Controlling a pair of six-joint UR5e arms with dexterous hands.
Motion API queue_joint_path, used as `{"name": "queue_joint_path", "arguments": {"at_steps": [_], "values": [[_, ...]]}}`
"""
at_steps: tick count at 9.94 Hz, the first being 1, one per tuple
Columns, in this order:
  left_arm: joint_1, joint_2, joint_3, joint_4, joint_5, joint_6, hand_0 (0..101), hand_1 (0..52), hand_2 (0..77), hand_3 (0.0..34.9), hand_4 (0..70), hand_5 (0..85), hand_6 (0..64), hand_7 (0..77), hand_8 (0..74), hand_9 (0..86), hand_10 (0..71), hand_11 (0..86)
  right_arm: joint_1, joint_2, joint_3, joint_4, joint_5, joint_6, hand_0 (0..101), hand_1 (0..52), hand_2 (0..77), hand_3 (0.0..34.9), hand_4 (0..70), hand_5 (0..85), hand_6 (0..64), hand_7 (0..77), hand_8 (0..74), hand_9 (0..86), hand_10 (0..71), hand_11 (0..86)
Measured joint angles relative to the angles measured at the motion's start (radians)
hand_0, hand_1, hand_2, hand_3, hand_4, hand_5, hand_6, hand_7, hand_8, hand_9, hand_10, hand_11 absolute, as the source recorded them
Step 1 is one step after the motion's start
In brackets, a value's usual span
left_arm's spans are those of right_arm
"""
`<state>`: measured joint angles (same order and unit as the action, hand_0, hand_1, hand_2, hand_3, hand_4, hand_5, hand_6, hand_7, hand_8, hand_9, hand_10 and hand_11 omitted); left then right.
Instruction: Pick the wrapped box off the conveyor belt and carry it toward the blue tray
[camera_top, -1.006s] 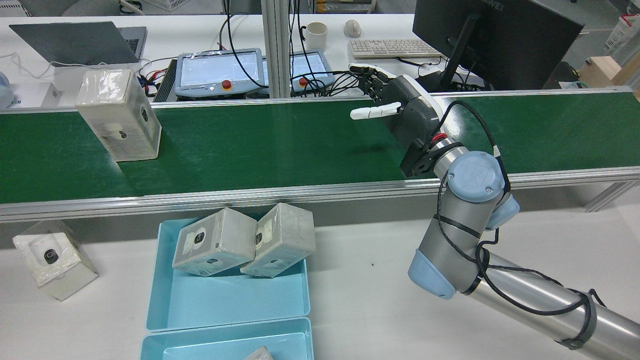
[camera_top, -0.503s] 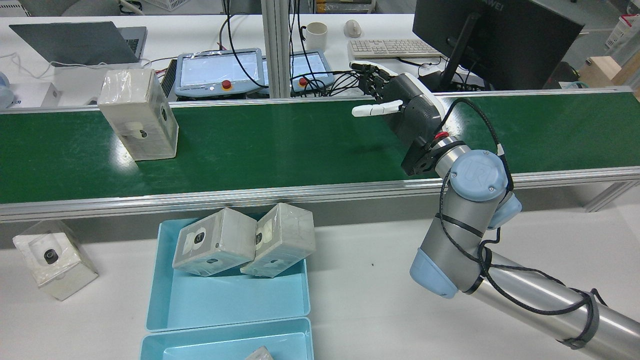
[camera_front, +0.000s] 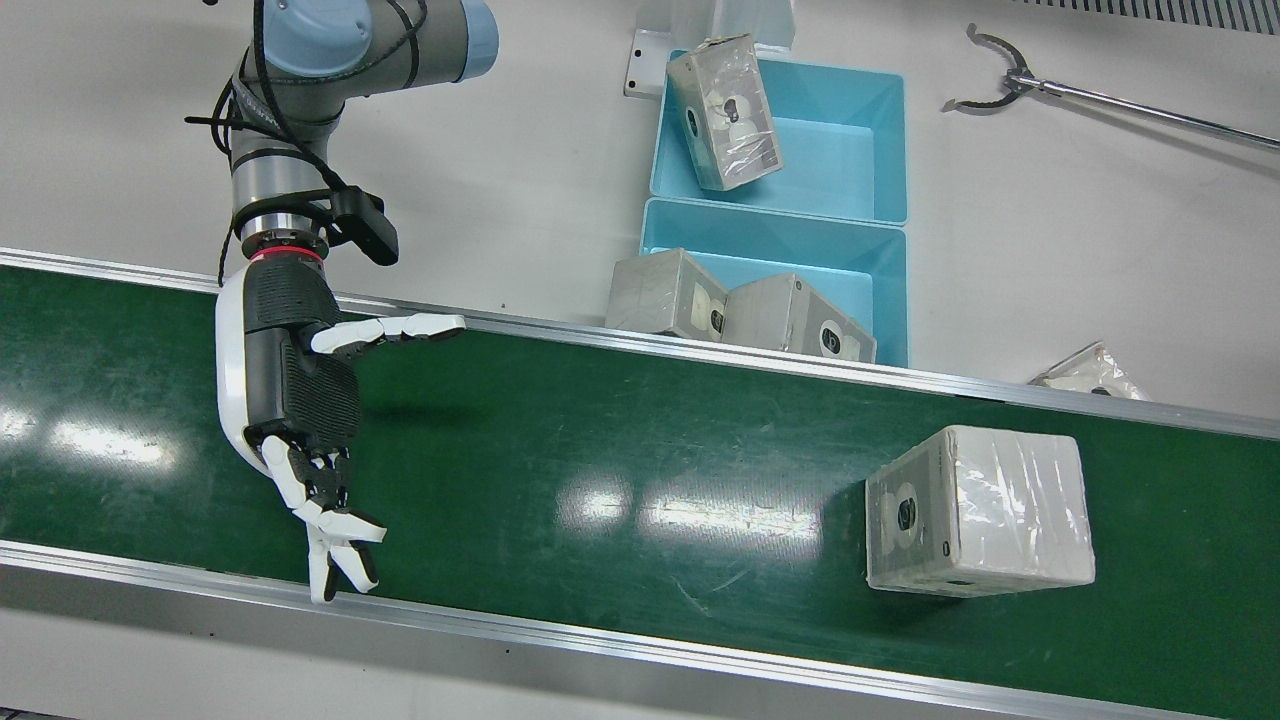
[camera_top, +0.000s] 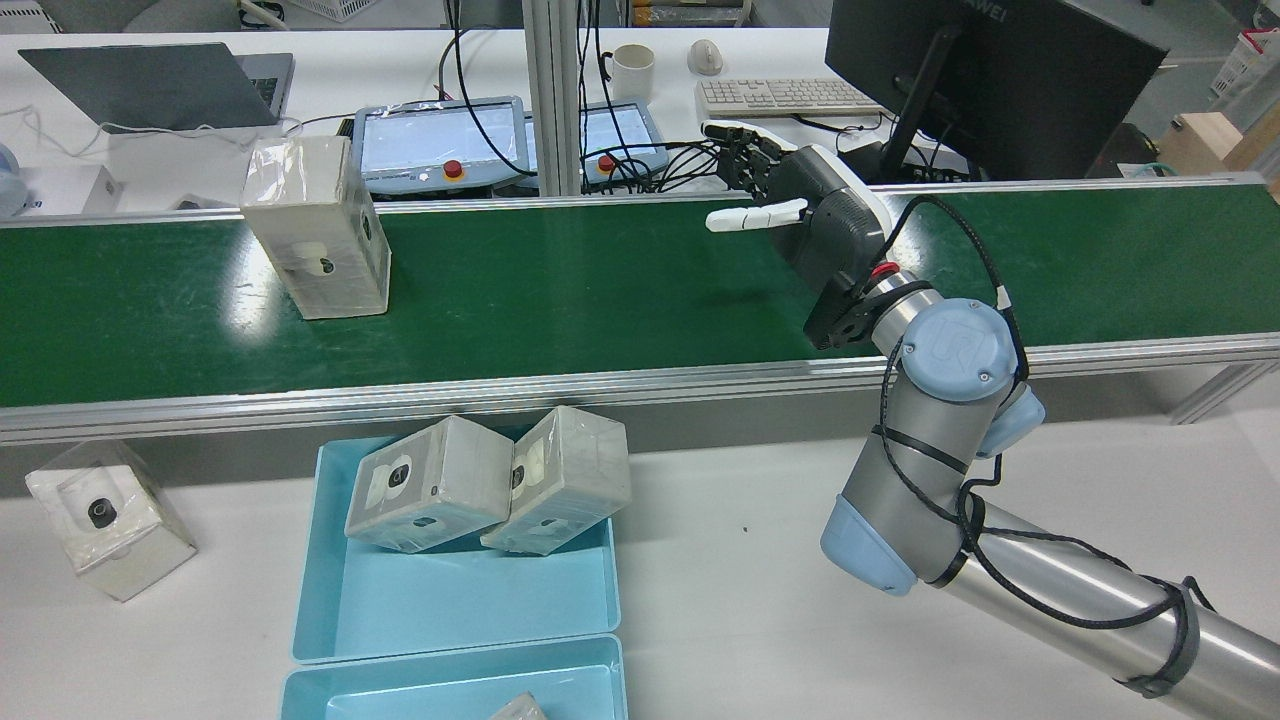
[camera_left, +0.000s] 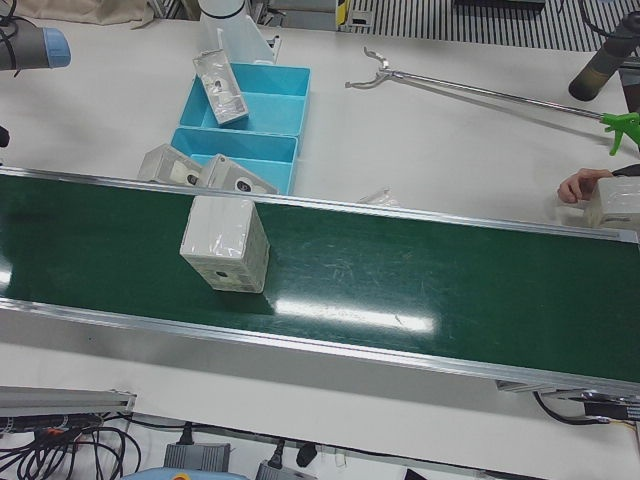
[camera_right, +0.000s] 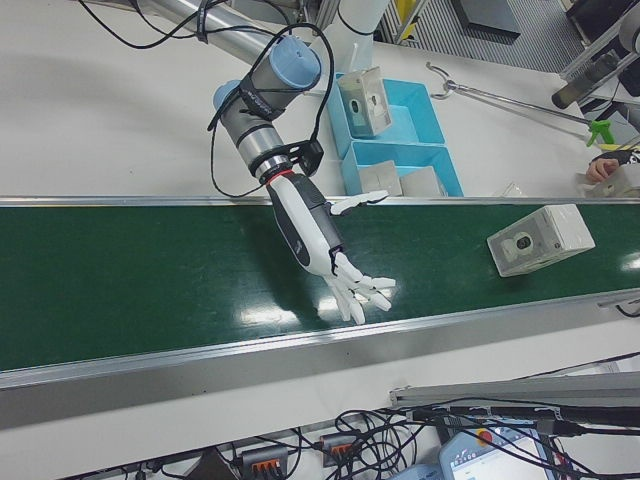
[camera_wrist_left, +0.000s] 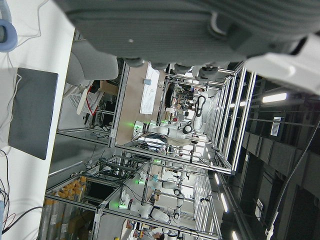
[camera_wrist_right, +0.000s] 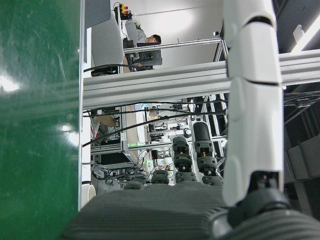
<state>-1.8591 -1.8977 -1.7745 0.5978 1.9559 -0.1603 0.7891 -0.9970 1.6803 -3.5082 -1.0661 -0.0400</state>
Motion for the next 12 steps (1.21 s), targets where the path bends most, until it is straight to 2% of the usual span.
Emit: {"name": "queue_joint_path", "arguments": {"at_steps": [7,12], "values": [[0.000,0.000,0.000,0.000,0.000,0.000,0,0.0,1.1,0.0,0.0,1.1,0.5,0.0,0.5,0.5,0.5,0.5,-0.004,0.000,-0.005,0.000,0.000,0.001,49,15.8,10.4,0.1,11.5,23.5,6.0,6.0,1.1,3.3,0.0,1.1],[0.000,0.000,0.000,0.000,0.000,0.000,0,0.0,1.1,0.0,0.0,1.1,0.5,0.5,0.5,0.0,0.5,0.5,-0.033,0.008,-0.010,0.000,0.000,-0.006,49,16.4,12.5,0.0,12.5,24.5,6.0,6.5,1.6,3.3,0.0,1.1]]}}
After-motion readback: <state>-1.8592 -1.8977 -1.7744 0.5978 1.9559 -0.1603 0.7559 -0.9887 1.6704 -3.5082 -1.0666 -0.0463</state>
